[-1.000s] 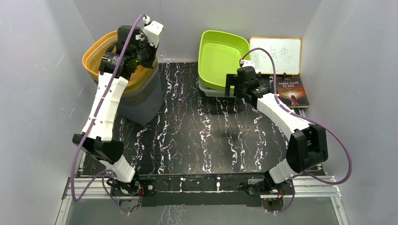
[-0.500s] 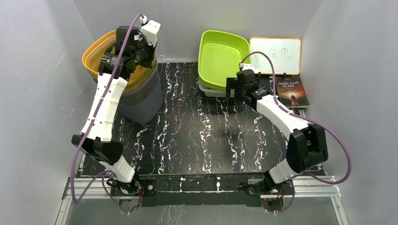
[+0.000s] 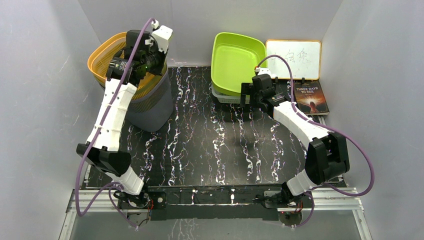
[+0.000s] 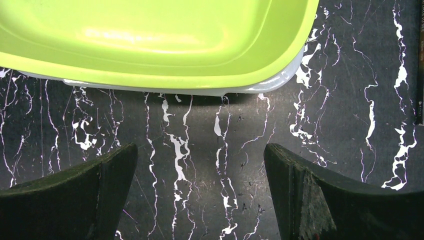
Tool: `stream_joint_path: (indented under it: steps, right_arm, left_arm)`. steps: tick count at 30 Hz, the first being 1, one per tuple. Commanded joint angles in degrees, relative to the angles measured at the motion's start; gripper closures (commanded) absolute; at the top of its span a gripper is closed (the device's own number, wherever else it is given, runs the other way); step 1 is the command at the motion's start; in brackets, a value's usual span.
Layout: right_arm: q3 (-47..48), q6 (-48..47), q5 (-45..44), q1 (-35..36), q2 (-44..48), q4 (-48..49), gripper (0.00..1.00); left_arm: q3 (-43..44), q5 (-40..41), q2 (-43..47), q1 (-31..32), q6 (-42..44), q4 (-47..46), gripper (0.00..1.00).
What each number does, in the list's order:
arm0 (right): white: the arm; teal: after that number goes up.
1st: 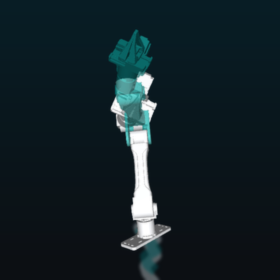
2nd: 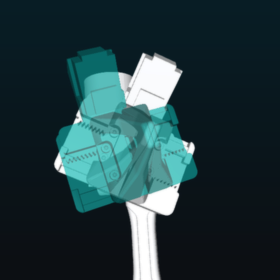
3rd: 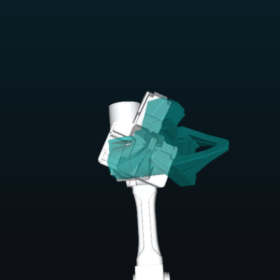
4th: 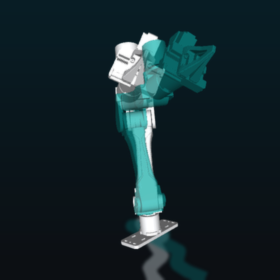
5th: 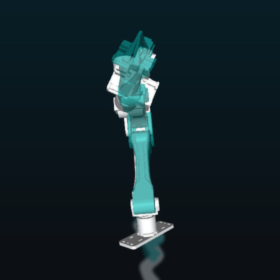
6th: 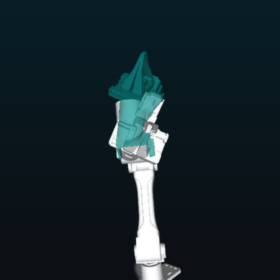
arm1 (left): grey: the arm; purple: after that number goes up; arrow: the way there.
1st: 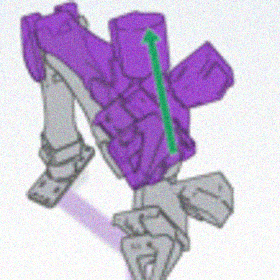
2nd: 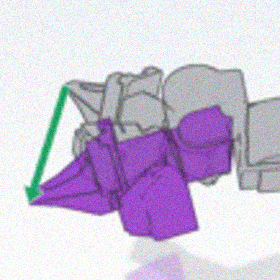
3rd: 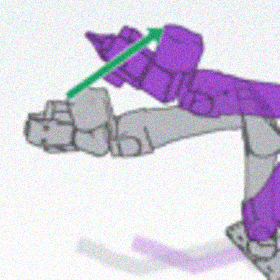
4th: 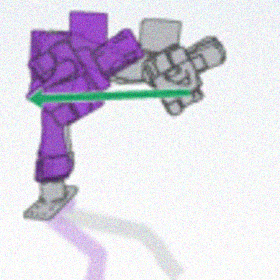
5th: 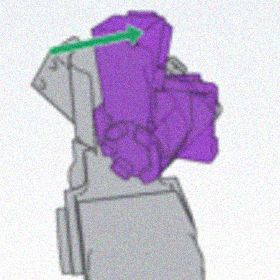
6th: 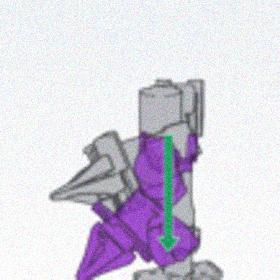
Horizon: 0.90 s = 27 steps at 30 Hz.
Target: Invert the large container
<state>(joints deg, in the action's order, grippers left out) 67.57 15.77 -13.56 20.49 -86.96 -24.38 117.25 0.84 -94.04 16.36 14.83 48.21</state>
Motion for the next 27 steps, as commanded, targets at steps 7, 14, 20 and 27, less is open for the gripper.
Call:
stream_joint_path:
  steps: [7,14,20,27]
  right_arm:
    - [-0.60,0.14,-0.77,-0.28,2.58,2.67,0.02]
    - [-0.08,0.02,-0.65,-0.29,1.91,2.60,0.02]
    - [0.30,0.55,0.01,-0.30,1.34,2.47,0.02]
    - [0.46,0.78,0.33,-0.31,1.33,2.51,0.02]
  left_arm:
    - [-0.25,4.54,1.25,0.17,-0.16,1.68,1.00]
    - [13.21,7.45,5.25,0.18,-4.14,-1.28,1.00]
    - [7.66,13.63,11.56,0.24,-2.59,-7.80,1.00]
    - [-8.02,17.00,26.34,0.21,-0.75,-29.41,1.00]
